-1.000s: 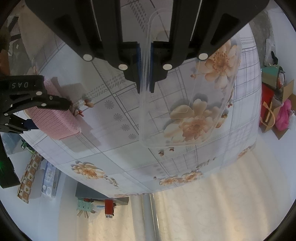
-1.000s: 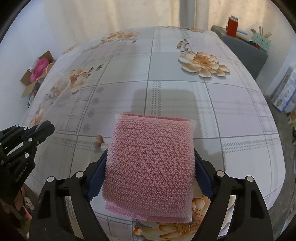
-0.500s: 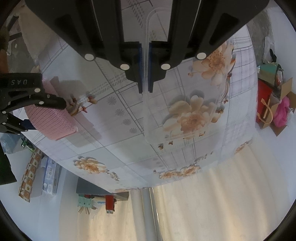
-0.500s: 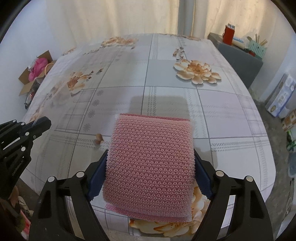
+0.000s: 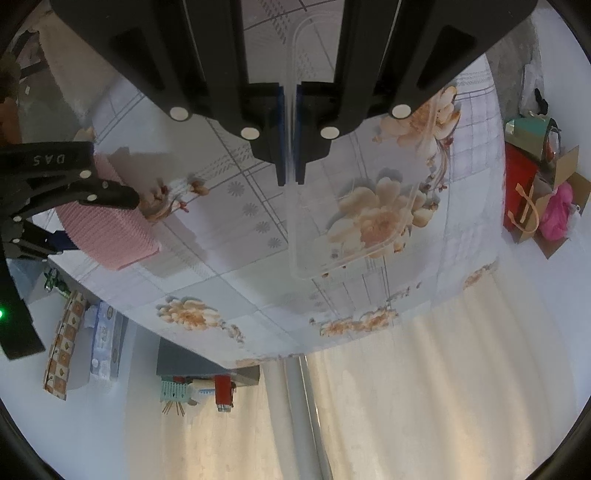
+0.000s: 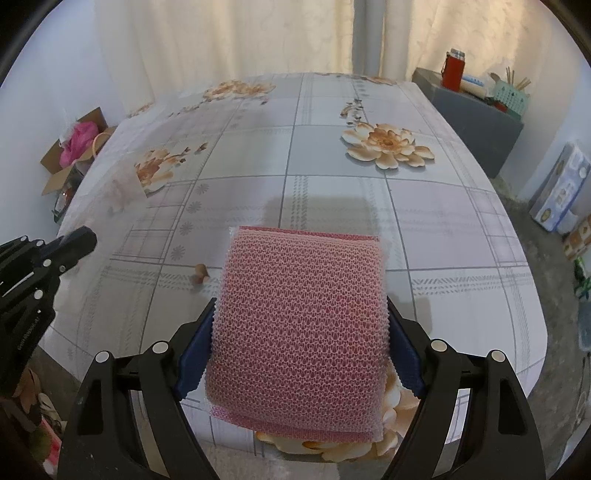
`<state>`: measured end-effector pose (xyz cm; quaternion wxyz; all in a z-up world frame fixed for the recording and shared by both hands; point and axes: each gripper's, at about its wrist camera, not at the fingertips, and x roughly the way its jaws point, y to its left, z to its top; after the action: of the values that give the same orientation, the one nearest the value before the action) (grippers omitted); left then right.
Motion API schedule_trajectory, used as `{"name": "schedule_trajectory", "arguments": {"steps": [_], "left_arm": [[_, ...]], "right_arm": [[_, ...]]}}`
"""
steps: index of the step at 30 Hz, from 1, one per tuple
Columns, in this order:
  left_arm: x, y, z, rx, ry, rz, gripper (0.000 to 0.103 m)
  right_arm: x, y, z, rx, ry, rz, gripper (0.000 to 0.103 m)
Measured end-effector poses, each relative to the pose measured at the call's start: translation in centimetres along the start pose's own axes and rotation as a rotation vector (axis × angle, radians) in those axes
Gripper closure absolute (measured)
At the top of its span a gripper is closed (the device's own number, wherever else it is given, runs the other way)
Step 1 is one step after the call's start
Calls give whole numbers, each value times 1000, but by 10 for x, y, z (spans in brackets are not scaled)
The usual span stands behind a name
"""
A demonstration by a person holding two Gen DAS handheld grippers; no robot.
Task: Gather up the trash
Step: 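Lift the packet and clear container off the table with both tools, then carry the packet and container in both tools over the blue wastebasket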
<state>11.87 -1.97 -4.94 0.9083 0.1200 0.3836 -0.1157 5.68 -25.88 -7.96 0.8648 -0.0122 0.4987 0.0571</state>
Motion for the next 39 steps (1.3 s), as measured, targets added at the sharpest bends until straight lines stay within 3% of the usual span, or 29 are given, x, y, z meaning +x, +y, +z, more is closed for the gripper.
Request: {"name": "schedule_trajectory", "arguments": {"steps": [23,32,39], "left_arm": [[-43,-13,21,-8,-95,-43,100],[-47,-45,37,55,-115,-76,100],[-52,-90,54,126,-151,-132,100]], "right_arm": [[-23,-23,-7,73,-54,52,25],[-45,-59,-21,158,-91,51,25],[-68,-101,-38,234,-124,21,26]]}}
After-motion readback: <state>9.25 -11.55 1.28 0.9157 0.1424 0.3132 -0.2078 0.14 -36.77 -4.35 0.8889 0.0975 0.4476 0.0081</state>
